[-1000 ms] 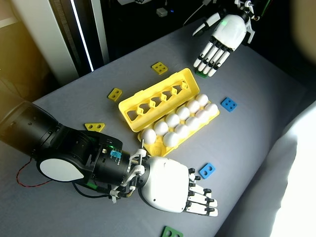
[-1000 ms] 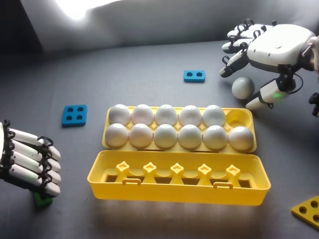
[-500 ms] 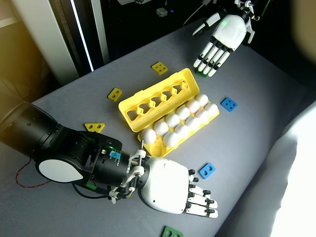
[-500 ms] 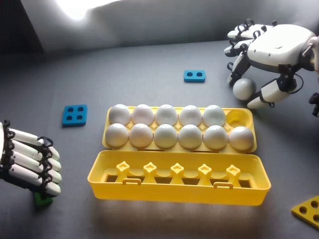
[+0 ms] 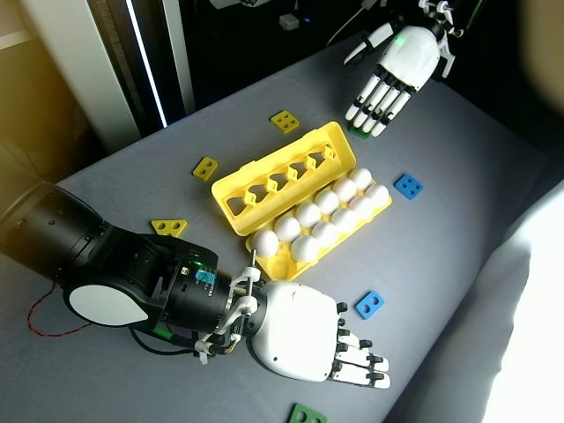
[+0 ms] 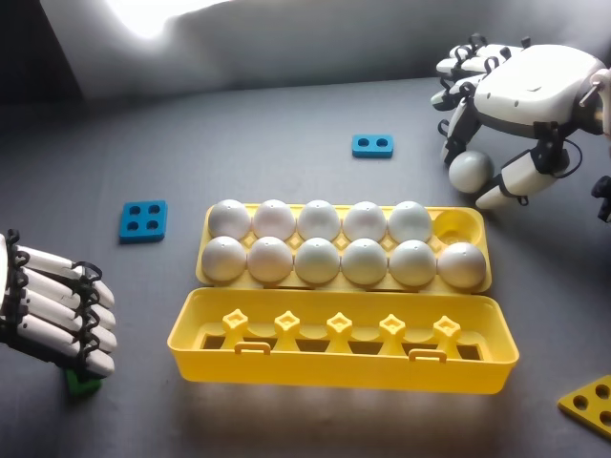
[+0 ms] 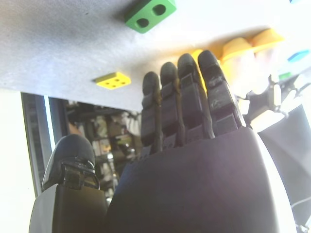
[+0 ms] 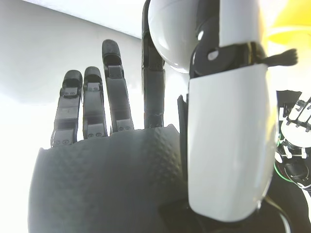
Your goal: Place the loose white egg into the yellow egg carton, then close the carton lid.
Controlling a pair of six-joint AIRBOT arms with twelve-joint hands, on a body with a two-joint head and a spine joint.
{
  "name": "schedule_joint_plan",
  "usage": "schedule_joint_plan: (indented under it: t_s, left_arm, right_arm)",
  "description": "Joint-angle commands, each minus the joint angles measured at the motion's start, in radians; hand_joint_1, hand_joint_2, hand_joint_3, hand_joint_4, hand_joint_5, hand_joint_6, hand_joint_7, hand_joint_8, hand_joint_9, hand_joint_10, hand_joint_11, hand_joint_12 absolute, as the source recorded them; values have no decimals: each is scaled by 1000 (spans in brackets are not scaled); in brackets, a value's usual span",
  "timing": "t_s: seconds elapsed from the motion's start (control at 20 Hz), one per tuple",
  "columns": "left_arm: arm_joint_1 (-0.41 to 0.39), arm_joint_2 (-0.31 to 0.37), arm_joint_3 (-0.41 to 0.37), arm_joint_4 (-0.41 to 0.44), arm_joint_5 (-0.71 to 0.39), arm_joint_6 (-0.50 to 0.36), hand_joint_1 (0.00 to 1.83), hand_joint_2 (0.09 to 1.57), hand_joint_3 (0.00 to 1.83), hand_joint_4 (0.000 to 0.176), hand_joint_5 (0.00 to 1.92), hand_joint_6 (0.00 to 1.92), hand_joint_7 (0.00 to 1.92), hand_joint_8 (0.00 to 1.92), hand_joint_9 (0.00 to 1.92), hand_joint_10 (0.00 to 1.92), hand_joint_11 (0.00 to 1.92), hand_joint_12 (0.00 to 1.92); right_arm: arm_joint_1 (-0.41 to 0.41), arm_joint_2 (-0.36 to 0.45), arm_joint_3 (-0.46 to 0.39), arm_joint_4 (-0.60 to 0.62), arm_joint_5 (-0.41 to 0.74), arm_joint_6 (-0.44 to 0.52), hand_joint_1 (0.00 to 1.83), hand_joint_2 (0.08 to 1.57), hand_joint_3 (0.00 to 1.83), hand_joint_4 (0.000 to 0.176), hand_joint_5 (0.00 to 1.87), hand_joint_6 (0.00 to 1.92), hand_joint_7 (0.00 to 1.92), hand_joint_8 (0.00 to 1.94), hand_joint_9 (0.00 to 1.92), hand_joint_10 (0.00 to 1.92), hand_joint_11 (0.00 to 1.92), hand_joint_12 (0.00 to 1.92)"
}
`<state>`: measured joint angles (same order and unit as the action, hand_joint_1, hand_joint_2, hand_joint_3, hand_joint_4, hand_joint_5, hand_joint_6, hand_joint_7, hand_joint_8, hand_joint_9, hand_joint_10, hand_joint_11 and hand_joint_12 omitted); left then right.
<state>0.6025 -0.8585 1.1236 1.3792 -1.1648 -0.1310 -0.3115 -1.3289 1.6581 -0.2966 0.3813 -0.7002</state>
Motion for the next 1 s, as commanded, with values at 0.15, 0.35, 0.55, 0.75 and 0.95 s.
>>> schedule_joint_plan:
  t_s: [0.15, 0.35, 0.55, 0.75, 0.95]
  left_arm:
    - [2, 6, 9, -62, -57, 0, 0, 1237, 1, 0, 323, 3, 288, 3, 228, 3, 0, 452]
    - [2, 6, 9, -62, -57, 0, 0, 1233, 0, 0, 326, 1, 297, 3, 237, 3, 0, 465]
    - [2, 6, 9, -62, -57, 0, 0, 1233, 1, 0, 309, 3, 269, 4, 203, 5, 0, 375]
    - [2, 6, 9, -62, -57, -1, 0, 1230, 0, 0, 346, 7, 314, 8, 245, 9, 0, 456]
    - [2, 6, 9, -62, -57, -1, 0, 1236, 1, 0, 320, 3, 298, 4, 238, 6, 0, 439]
  right_arm:
    - [33, 25, 6, 19, 100, 2, 1088, 1015, 0, 176, 1215, 577, 382, 2, 93, 6, 0, 0]
    - [48, 35, -3, 19, 105, 26, 1079, 1024, 1, 176, 1182, 635, 405, 16, 87, 10, 0, 0]
    - [61, 69, -81, -13, 104, 32, 1074, 1031, 1, 176, 1162, 669, 369, 0, 80, 3, 0, 0]
    - [82, 93, -118, -90, 92, 194, 1073, 1030, 0, 176, 1164, 665, 371, 3, 83, 3, 0, 0]
    - [97, 112, -125, -158, 75, 346, 1086, 1012, 0, 176, 1223, 558, 378, 0, 80, 1, 0, 0]
